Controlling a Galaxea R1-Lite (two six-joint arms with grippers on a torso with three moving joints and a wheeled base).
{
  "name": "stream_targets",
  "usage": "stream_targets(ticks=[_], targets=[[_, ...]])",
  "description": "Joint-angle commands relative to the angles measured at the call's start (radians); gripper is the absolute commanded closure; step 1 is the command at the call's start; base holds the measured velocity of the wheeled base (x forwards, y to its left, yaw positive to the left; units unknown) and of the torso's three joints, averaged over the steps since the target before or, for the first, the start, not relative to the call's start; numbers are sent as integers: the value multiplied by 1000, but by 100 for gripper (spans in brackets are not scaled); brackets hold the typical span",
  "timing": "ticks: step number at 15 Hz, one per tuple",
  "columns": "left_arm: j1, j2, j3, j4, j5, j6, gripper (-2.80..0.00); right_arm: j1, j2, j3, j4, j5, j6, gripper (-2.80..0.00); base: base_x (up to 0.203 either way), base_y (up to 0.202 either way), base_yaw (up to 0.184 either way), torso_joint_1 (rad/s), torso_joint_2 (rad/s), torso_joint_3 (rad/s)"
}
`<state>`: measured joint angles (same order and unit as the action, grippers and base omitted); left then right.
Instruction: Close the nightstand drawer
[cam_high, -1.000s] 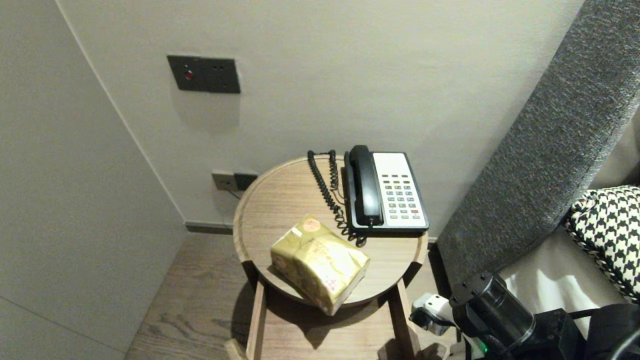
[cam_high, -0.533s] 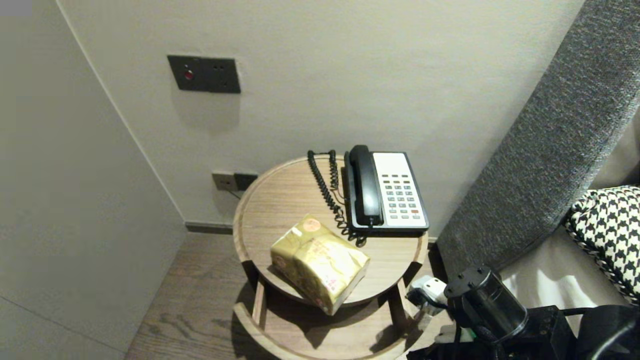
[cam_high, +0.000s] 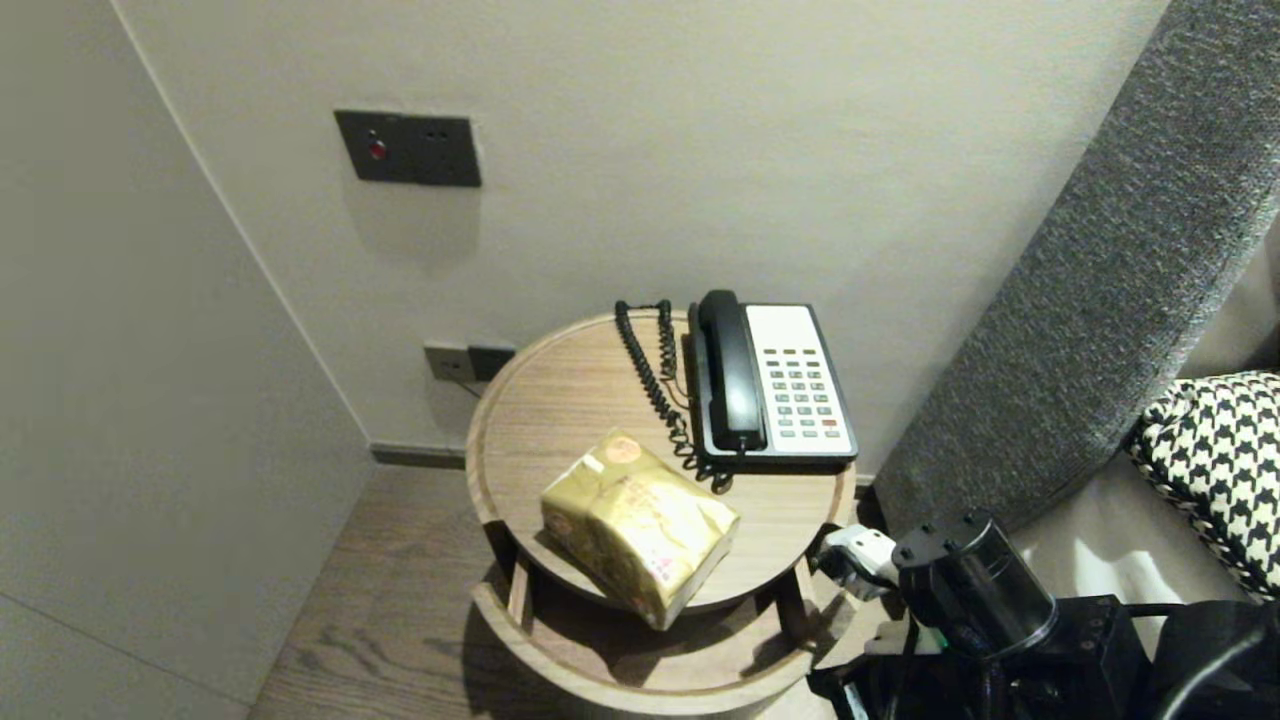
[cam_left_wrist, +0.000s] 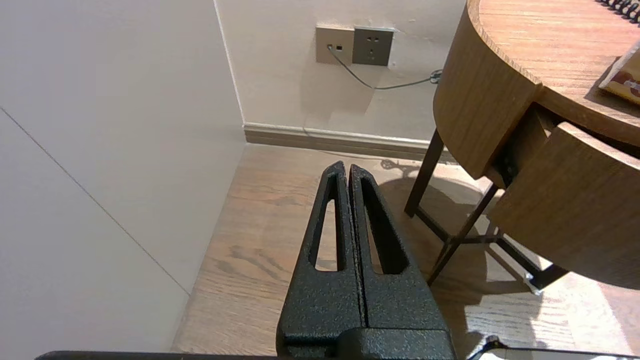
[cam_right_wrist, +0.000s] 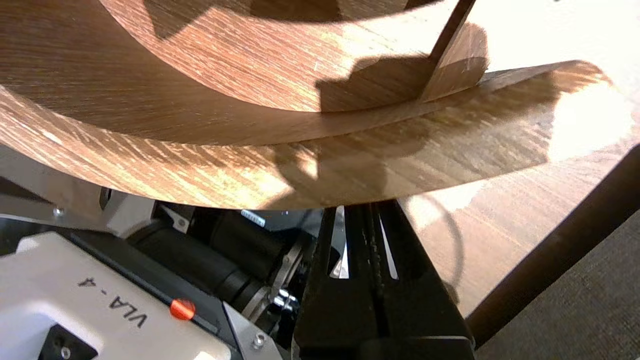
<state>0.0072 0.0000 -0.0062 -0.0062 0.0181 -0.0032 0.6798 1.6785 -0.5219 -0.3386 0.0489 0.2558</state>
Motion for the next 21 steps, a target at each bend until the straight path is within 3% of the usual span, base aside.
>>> stream_targets(ticks=[1, 12, 21], targets=[[0, -2, 0, 0, 0, 0, 0, 0, 0, 1, -25, -5, 10, 0, 0, 0, 0, 0, 0, 0], [0, -2, 0, 0, 0, 0, 0, -14, 34, -12, -153, -73, 73, 0, 0, 0, 0, 0, 0, 0], [0, -2, 0, 0, 0, 0, 0, -25, 38, -40, -164, -103, 111, 0, 0, 0, 0, 0, 0, 0]])
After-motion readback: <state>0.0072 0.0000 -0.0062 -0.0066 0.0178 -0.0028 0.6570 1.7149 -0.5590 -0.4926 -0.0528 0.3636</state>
